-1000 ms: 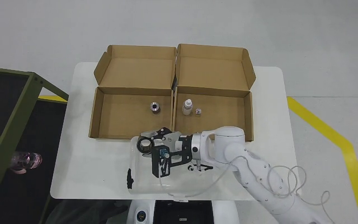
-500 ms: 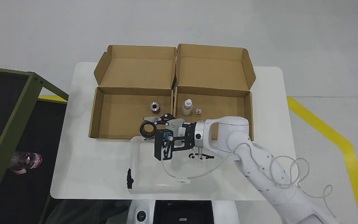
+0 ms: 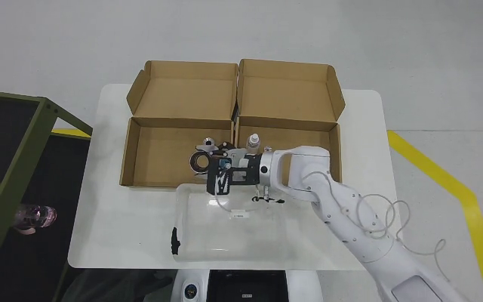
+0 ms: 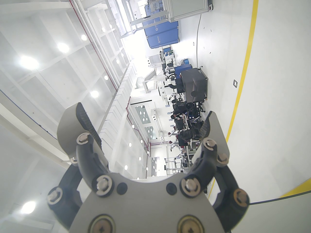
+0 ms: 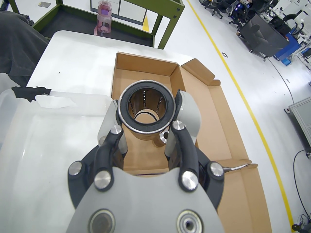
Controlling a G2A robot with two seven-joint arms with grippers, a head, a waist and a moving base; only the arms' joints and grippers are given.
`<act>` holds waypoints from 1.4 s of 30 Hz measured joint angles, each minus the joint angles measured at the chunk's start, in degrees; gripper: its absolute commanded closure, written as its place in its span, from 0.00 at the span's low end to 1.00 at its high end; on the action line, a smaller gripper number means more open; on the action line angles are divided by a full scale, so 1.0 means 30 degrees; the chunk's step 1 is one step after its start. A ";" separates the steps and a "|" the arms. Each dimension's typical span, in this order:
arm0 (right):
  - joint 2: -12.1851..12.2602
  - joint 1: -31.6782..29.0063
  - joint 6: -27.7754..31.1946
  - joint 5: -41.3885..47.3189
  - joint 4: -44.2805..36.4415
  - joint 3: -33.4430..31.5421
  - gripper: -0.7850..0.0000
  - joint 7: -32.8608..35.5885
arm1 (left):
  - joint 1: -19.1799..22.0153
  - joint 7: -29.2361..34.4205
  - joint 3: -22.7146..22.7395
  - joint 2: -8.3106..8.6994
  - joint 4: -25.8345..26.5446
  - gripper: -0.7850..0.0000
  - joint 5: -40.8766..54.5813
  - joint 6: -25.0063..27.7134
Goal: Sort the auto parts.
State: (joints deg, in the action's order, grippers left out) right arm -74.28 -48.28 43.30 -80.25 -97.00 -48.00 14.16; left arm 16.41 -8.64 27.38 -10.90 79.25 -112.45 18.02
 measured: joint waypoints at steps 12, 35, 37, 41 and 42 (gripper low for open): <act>-0.0657 0.1718 -0.0489 0.1392 0.3199 0.1099 1.00 0.0647 | 0.0000 0.0000 0.0000 0.0000 0.0000 0.00 0.0000 0.0000; -0.2449 0.4037 -0.0618 0.2601 0.9564 0.4206 1.00 0.0319 | 0.0000 0.0000 0.0000 0.0000 0.0000 0.00 0.0000 0.0000; -0.2605 0.4146 -0.0776 0.2564 1.0076 0.4370 0.90 0.0091 | 0.0000 0.0000 0.0000 0.0000 0.0000 0.00 0.0000 0.0000; -0.2850 0.4258 -0.1031 0.2454 1.0896 0.4609 0.85 -0.0264 | 0.0000 0.0000 0.0000 0.0000 0.0000 0.00 0.0000 0.0000; -0.2899 0.4285 -0.1032 0.2437 1.1040 0.4654 0.84 -0.0318 | 0.0000 0.0000 0.0000 0.0000 0.0000 0.00 0.0000 0.0000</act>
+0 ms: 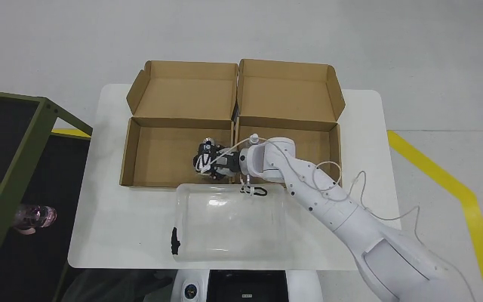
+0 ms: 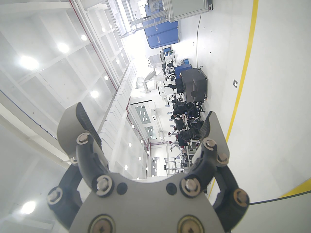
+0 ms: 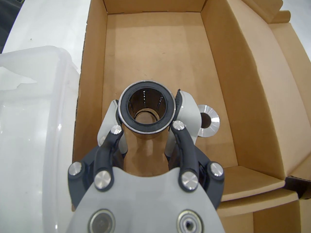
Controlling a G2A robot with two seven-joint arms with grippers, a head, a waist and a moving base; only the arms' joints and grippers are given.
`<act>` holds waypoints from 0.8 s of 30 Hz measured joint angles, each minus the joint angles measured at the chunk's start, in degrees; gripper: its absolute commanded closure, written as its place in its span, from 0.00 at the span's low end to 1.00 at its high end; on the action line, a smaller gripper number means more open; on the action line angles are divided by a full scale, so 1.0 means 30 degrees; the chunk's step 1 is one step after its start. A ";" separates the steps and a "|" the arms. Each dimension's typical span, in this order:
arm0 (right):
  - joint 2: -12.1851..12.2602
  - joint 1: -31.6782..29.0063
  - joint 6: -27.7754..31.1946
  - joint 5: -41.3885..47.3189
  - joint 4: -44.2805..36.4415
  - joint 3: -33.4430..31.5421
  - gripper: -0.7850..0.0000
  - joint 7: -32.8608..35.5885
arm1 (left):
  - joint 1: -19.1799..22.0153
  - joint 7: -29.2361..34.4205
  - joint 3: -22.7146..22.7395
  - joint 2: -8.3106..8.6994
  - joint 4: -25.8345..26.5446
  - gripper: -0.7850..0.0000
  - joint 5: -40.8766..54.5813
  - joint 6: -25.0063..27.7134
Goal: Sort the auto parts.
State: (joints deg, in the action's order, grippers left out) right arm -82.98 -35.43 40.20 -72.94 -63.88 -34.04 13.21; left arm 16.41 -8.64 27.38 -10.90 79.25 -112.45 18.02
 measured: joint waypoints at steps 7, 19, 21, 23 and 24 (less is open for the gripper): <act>-0.0281 0.0217 0.0038 -0.0159 0.0685 0.0109 0.53 -0.0233 | 0.0000 0.0000 0.0000 0.0000 0.0000 0.00 0.0000 0.0000; -0.0227 0.0131 0.0035 -0.0628 -0.0407 -0.0660 0.49 -0.0820 | 0.0000 0.0000 0.0000 0.0000 0.0000 0.00 0.0000 0.0000; -0.0145 0.0033 0.0091 -0.0759 -0.1005 -0.0913 0.42 -0.0907 | 0.0000 0.0000 0.0000 0.0000 0.0000 0.00 0.0000 0.0000; -0.0038 -0.0097 0.0188 -0.0896 -0.1645 -0.1214 0.38 -0.0944 | 0.0000 0.0000 0.0000 0.0000 0.0000 0.00 0.0000 0.0000; 0.0016 -0.0169 0.0234 -0.0958 -0.1933 -0.1355 0.37 -0.0954 | 0.0000 0.0000 0.0000 0.0000 0.0000 0.00 0.0000 0.0000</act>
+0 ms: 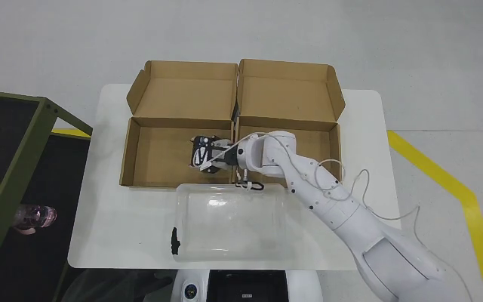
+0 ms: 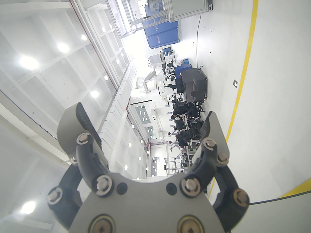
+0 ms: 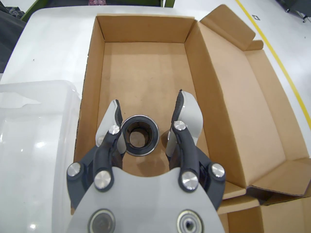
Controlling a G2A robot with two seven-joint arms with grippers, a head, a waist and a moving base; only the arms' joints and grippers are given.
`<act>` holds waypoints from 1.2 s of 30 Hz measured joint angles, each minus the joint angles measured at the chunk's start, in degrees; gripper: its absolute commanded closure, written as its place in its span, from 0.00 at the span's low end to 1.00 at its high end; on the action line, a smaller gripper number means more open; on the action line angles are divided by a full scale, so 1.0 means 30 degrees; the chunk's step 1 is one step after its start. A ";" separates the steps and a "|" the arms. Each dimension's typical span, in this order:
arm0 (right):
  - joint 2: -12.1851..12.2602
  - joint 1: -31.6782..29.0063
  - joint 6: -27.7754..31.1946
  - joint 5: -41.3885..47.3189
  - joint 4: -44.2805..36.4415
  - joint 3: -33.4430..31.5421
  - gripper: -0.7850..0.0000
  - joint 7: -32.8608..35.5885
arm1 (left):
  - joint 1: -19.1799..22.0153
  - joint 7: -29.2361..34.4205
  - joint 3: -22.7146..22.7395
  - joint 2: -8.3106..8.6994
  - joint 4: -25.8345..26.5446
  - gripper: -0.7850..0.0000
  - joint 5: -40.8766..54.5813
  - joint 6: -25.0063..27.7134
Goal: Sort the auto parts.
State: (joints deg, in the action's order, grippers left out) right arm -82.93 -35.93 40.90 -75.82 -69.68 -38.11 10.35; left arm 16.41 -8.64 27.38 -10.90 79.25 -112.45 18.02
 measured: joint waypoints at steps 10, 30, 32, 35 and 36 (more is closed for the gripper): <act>0.0788 -0.1478 0.0539 -0.0572 -0.3634 -0.2009 0.33 0.0331 | 0.0000 0.0000 0.0000 0.0000 0.0000 0.00 0.0000 0.0000; 0.2871 -0.8163 0.2016 -0.1401 -1.1910 -0.8067 0.13 0.1182 | 0.0000 0.0000 0.0000 0.0000 0.0000 0.00 0.0000 0.0000; 0.3060 -0.8967 0.1903 -0.1528 -1.2578 -0.8860 0.12 0.1008 | 0.0000 0.0000 0.0000 0.0000 0.0000 0.00 0.0000 0.0000; 0.3322 -1.0287 0.1576 -0.1842 -1.3434 -1.0051 0.12 0.0513 | 0.0000 0.0000 0.0000 0.0000 0.0000 0.00 0.0000 0.0000; 0.3398 -1.0713 0.1486 -0.1968 -1.3642 -1.0401 0.12 0.0320 | 0.0000 0.0000 0.0000 0.0000 0.0000 0.00 0.0000 0.0000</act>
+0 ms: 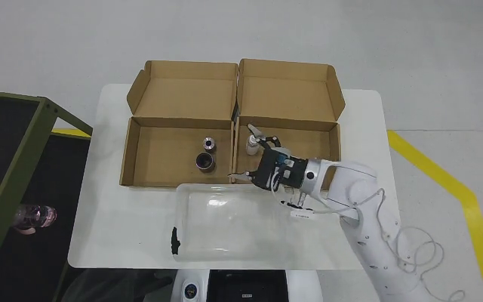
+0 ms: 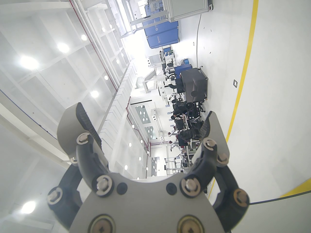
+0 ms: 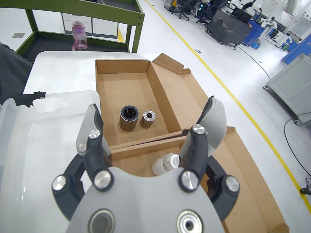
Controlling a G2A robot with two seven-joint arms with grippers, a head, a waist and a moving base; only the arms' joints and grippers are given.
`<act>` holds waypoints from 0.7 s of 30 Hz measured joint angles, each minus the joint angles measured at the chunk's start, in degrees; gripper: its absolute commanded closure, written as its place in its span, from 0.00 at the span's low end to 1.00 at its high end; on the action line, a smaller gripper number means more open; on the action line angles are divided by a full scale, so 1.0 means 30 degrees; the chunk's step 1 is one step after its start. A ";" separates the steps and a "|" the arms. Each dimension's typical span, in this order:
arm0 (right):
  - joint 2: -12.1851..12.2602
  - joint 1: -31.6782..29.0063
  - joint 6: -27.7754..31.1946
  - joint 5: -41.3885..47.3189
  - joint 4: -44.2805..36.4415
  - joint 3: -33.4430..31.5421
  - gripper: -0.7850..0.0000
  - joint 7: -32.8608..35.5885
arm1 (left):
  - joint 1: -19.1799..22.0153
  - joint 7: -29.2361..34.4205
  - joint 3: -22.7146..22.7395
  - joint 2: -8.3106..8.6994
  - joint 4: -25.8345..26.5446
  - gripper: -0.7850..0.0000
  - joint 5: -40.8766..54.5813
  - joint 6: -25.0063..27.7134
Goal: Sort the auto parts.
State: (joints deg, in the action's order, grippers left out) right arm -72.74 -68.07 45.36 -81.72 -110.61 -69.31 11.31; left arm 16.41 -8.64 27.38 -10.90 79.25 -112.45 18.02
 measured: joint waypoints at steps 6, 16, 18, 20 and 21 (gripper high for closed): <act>0.0427 -0.2361 -0.0436 -0.0430 -0.0567 -0.2178 0.06 -0.1064 | 0.0000 0.0000 0.0000 0.0000 0.0000 0.00 0.0000 0.0000; 0.0841 -0.5164 -0.2028 -0.0504 -0.0713 -0.5079 0.00 -0.2877 | 0.0000 0.0000 0.0000 0.0000 0.0000 0.00 0.0000 0.0000; 0.0900 -0.5730 -0.2332 -0.0440 -0.0684 -0.5530 0.00 -0.3300 | 0.0000 0.0000 0.0000 0.0000 0.0000 0.00 0.0000 0.0000; 0.0962 -0.6212 -0.2581 -0.0476 -0.0653 -0.5962 0.00 -0.3707 | 0.0000 0.0000 0.0000 0.0000 0.0000 0.00 0.0000 0.0000; 0.0989 -0.6399 -0.2649 -0.0513 -0.0636 -0.6138 0.00 -0.3867 | 0.0000 0.0000 0.0000 0.0000 0.0000 0.00 0.0000 0.0000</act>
State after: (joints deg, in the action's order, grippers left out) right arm -69.77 -87.27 37.41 -83.26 -112.52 -87.73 -0.29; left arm 16.41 -8.64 27.38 -10.90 79.25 -112.45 18.02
